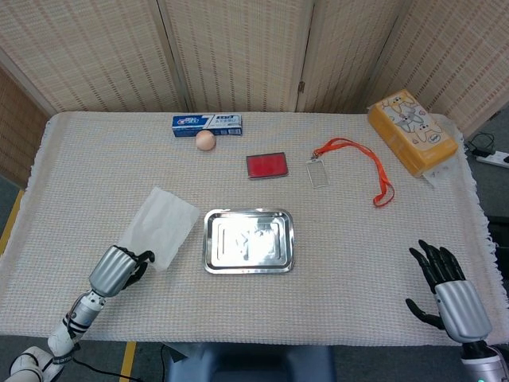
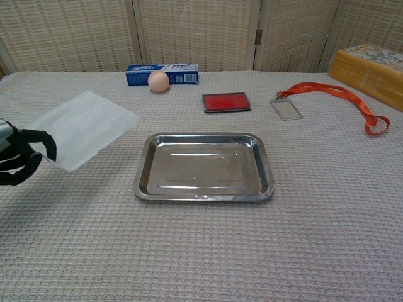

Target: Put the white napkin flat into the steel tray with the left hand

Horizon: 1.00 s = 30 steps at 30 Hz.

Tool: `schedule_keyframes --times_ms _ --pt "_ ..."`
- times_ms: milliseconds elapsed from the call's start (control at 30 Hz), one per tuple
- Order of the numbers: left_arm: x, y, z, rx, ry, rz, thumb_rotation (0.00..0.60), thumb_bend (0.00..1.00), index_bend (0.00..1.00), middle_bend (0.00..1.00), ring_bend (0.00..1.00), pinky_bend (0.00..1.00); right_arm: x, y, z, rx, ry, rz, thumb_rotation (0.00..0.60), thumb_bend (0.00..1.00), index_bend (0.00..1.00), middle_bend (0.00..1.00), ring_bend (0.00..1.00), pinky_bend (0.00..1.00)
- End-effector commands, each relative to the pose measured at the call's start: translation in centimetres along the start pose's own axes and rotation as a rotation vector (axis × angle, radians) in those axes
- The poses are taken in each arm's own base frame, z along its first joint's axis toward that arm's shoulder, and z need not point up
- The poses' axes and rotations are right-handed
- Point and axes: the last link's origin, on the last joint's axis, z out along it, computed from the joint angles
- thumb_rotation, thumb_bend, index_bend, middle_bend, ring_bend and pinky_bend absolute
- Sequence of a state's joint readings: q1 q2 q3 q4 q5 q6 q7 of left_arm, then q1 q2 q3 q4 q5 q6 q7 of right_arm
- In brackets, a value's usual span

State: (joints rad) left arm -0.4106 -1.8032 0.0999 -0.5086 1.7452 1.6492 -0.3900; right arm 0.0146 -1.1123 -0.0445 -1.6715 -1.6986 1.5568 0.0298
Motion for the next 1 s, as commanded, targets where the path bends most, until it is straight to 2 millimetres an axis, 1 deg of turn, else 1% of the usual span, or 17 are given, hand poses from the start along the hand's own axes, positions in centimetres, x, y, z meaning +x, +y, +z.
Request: schedule_keyframes --times_ms 33,167,333,433,533,700,833,900,1000 --pt "0.8 1.1 1.0 -0.058 0.027 0.012 0.600 0.69 0.53 1.00 1.00 1.00 0.3 -0.1 -0.1 0.004 0.008 0.008 0.600 0.31 0.00 0.00 0.00 0.00" --pt "1.0 2.5 1.8 -0.101 0.035 0.006 0.600 0.69 0.53 1.00 1.00 1.00 0.9 0.0 -0.4 0.009 0.032 0.020 0.600 0.31 0.00 0.00 0.00 0.00" --pt "0.8 4.9 2.5 -0.184 0.029 -0.009 0.600 0.69 0.52 1.00 1.00 1.00 1.9 0.0 -1.0 0.018 0.069 0.040 0.600 0.31 0.00 0.00 0.00 0.00" --pt "0.4 5.5 3.0 -0.220 0.013 0.029 0.600 0.68 0.51 1.00 1.00 1.00 2.9 0.0 -1.5 0.023 0.109 0.061 0.600 0.31 0.00 0.00 0.00 0.00" --pt "-0.1 6.1 3.8 -0.230 0.000 0.012 0.600 0.67 0.51 1.00 1.00 1.00 3.8 0.2 -2.0 0.022 0.146 0.075 0.600 0.31 0.00 0.00 0.00 0.00" --pt "-1.0 7.2 4.9 -0.273 -0.011 -0.001 0.600 0.67 0.51 1.00 1.00 1.00 4.5 0.7 -2.4 0.017 0.163 0.085 0.600 0.31 0.00 0.00 0.00 0.00" --pt "-1.5 7.7 5.2 -0.296 -0.023 -0.015 0.600 0.67 0.51 1.00 1.00 1.00 4.7 0.9 -2.5 0.006 0.172 0.084 0.600 0.31 0.00 0.00 0.00 0.00" --pt "-1.4 8.3 5.2 -0.340 0.001 -0.018 0.600 0.67 0.50 1.00 1.00 1.00 4.8 1.0 -2.5 0.003 0.176 0.083 0.600 0.31 0.00 0.00 0.00 0.00" --pt "-0.8 8.9 5.0 -0.417 0.089 -0.004 0.600 0.67 0.49 1.00 1.00 1.00 4.8 1.0 -2.5 -0.002 0.181 0.082 0.600 0.31 0.00 0.00 0.00 0.00"
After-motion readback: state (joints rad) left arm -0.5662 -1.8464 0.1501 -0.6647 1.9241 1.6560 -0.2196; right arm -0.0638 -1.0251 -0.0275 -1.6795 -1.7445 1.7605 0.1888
